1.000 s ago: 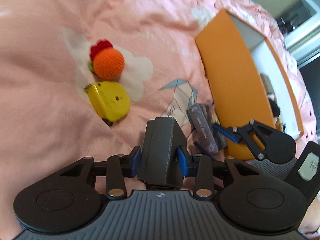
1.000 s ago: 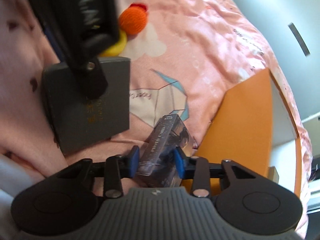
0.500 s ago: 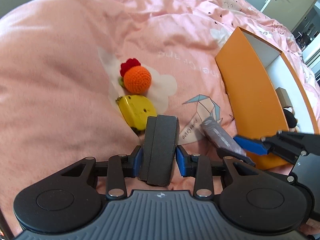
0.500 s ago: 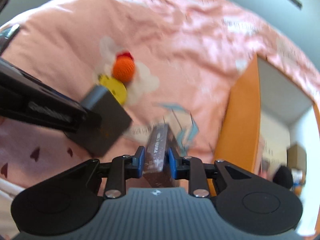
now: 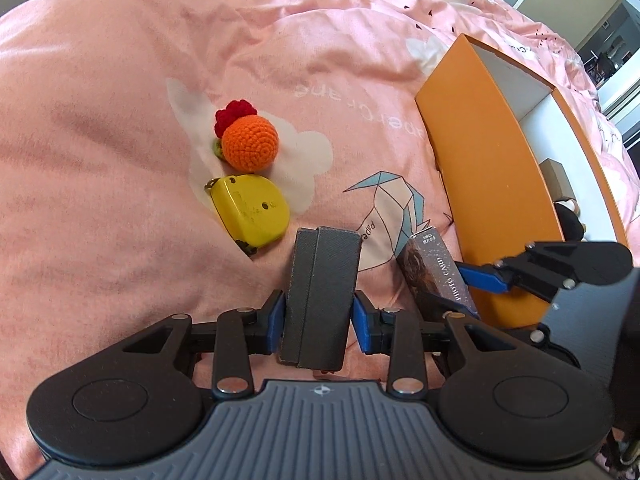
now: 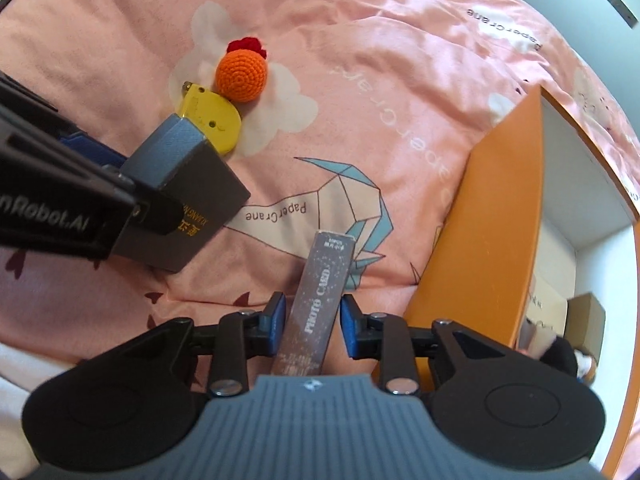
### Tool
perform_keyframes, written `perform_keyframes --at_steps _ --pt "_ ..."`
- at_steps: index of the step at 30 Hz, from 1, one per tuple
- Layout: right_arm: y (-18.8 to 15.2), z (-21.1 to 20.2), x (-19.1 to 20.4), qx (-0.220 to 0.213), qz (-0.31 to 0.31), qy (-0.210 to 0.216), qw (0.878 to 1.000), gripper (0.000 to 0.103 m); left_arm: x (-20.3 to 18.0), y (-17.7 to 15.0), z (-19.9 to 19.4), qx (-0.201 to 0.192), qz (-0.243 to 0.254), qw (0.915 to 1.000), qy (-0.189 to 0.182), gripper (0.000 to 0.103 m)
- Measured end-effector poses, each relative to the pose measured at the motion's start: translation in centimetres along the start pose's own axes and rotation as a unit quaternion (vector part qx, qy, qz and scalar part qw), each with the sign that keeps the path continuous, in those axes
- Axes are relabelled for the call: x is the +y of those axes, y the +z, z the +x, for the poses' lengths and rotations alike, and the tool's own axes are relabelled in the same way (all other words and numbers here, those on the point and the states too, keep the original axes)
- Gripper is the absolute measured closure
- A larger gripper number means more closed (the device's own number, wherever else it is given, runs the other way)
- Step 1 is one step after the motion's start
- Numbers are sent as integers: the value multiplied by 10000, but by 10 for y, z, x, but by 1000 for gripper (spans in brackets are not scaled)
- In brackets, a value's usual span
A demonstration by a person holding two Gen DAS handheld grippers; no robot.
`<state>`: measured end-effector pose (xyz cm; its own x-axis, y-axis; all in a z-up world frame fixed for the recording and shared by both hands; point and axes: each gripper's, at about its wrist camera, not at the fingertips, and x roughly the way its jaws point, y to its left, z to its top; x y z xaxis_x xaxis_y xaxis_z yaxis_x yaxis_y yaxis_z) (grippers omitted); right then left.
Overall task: Organize objects
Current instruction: 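Carry the black box and PHOTO CARD pack over the orange box with both grippers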
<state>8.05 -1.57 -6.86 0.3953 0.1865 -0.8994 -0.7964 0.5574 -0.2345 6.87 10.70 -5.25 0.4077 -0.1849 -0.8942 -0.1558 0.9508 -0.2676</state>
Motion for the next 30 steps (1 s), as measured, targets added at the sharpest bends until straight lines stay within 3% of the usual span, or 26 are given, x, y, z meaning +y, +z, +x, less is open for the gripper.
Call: perform_keyframes --at_steps 7,13,23,30 --pt "7 2 -13 112 168 260 9995 73 3 3 3 92 -166 9998 -110 61" --pt "2 -13 -24 -124 628 489 9968 79 1 1 -3 -88 -189 9998 -69 63" --pt "0 -82 -50 -1224 1245 790 9815 79 -25 14 -49 -907 -49 9957 -164 64" --pt "-5 -130 -92 -2087 1821 525 9594 79 -64 41 -74 -1569 56 9867 -410 64"
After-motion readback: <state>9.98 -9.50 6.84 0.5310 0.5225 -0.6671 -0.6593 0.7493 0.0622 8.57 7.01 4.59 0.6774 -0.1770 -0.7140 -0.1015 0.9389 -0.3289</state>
